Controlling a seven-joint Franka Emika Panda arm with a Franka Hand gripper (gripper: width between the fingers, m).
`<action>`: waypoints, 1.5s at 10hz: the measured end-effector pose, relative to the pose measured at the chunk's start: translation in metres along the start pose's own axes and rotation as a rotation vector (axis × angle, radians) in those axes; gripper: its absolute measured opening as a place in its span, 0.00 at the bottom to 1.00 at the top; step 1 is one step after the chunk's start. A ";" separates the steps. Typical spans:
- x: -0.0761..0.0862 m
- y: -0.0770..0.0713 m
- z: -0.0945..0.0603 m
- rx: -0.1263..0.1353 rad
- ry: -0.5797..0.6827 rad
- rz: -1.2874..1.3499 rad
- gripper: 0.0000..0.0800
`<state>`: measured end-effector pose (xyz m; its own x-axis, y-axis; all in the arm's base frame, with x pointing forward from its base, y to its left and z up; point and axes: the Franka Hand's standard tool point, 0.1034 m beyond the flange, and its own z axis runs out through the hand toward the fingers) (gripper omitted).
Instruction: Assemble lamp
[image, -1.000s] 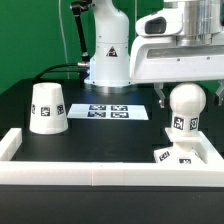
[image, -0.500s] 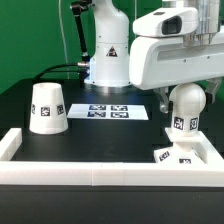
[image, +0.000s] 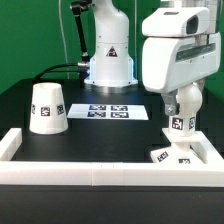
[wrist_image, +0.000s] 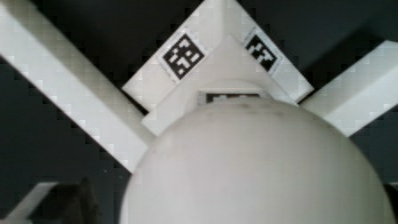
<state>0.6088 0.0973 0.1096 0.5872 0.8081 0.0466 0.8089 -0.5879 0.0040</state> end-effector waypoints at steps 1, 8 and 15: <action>0.000 0.000 0.000 -0.006 -0.007 -0.117 0.87; 0.000 -0.001 0.001 -0.036 -0.088 -0.728 0.87; -0.004 0.004 0.000 -0.044 -0.111 -0.884 0.72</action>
Offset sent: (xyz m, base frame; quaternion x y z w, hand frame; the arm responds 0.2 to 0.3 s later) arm -0.0027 0.0139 0.0013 0.0064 -0.0030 -0.2596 0.9657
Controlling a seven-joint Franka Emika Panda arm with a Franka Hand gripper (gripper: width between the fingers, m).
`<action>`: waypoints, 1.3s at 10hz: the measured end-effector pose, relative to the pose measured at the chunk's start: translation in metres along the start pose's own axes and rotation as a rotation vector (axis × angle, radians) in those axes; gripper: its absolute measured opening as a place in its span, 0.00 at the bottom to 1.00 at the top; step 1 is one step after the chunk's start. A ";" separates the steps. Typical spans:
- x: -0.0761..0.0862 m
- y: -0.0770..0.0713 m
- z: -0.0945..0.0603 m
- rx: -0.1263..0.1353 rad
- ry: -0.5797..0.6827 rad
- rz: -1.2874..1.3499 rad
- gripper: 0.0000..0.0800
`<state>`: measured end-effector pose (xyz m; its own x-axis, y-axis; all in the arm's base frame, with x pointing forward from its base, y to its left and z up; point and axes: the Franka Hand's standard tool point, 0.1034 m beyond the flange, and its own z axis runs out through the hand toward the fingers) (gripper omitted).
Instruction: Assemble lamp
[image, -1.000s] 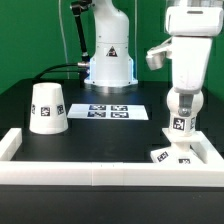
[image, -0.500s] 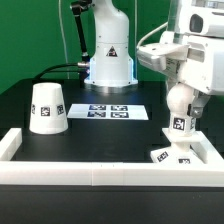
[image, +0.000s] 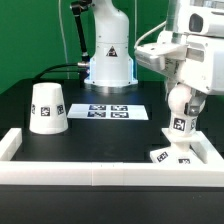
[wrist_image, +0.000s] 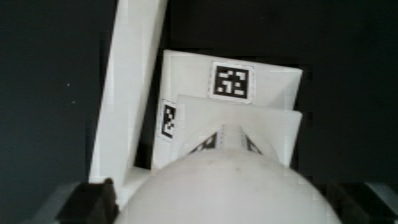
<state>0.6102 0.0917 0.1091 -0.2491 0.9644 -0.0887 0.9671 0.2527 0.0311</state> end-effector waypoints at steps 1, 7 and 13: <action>0.000 0.000 0.000 0.000 0.000 0.002 0.72; -0.011 -0.002 0.001 0.004 0.003 0.575 0.72; -0.004 -0.001 0.001 0.007 0.003 1.074 0.72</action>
Offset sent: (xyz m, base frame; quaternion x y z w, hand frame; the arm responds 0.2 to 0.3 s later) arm -0.0050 -0.0088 0.0012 -0.0047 0.0302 0.2636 0.9641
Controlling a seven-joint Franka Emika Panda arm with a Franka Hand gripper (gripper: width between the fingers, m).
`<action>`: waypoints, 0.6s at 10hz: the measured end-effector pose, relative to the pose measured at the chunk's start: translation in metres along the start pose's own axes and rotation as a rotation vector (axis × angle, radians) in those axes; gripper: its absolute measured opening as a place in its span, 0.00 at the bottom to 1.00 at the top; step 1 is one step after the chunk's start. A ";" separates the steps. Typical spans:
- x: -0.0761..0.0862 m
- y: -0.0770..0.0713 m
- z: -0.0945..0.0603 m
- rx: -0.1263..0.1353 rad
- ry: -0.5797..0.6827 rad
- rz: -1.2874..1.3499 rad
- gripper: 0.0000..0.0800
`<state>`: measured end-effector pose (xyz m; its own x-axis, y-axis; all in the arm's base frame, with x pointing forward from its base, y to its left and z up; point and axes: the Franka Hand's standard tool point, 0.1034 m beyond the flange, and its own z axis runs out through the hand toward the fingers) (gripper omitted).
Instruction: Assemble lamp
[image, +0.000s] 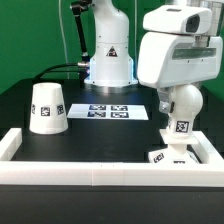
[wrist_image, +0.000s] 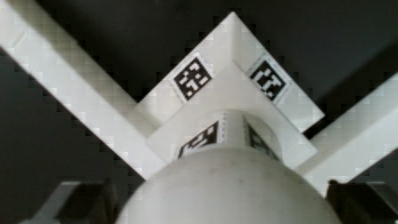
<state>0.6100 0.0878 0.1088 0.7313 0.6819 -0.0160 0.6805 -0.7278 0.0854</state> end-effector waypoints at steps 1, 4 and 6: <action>0.000 0.000 0.000 0.000 0.000 0.077 0.72; 0.001 -0.007 -0.002 0.000 0.016 0.433 0.72; 0.000 -0.013 0.000 0.022 0.010 0.623 0.72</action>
Offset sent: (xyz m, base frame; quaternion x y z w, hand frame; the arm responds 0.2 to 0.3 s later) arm -0.0189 -0.0023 0.0107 -0.0364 0.0256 0.3804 0.9237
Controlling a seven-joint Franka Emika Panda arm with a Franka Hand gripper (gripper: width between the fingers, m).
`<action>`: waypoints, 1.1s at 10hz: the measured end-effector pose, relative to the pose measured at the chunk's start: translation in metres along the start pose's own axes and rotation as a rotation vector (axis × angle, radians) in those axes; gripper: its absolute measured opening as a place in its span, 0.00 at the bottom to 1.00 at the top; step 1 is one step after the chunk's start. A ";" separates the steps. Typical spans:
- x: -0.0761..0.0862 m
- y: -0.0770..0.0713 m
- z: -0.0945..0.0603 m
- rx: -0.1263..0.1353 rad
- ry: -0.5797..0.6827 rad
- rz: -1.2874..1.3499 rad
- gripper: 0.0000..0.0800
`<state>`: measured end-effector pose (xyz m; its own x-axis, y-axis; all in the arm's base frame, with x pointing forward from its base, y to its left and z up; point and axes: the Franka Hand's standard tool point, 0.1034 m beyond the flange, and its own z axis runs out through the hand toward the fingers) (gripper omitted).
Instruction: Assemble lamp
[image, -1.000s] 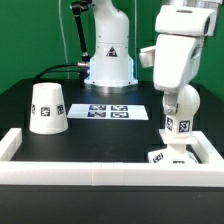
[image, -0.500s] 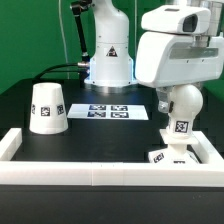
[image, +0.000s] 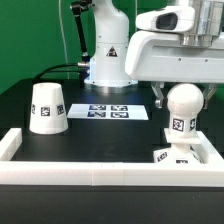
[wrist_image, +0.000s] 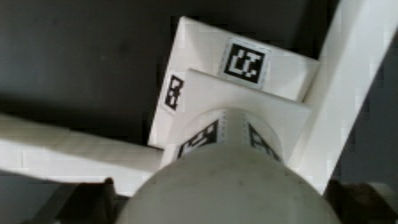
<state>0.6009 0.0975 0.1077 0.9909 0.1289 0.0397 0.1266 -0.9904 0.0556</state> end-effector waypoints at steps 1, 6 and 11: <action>0.000 -0.002 0.000 0.009 -0.001 0.090 0.72; 0.000 -0.002 0.000 0.021 -0.005 0.346 0.72; -0.002 -0.008 -0.001 0.087 -0.089 0.956 0.72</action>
Offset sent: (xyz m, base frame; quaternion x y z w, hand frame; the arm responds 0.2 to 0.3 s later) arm 0.0000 0.0000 0.0000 0.0000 0.0000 0.1938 0.9810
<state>0.5984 0.1055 0.1082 0.6765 -0.7350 -0.0460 -0.7365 -0.6756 -0.0352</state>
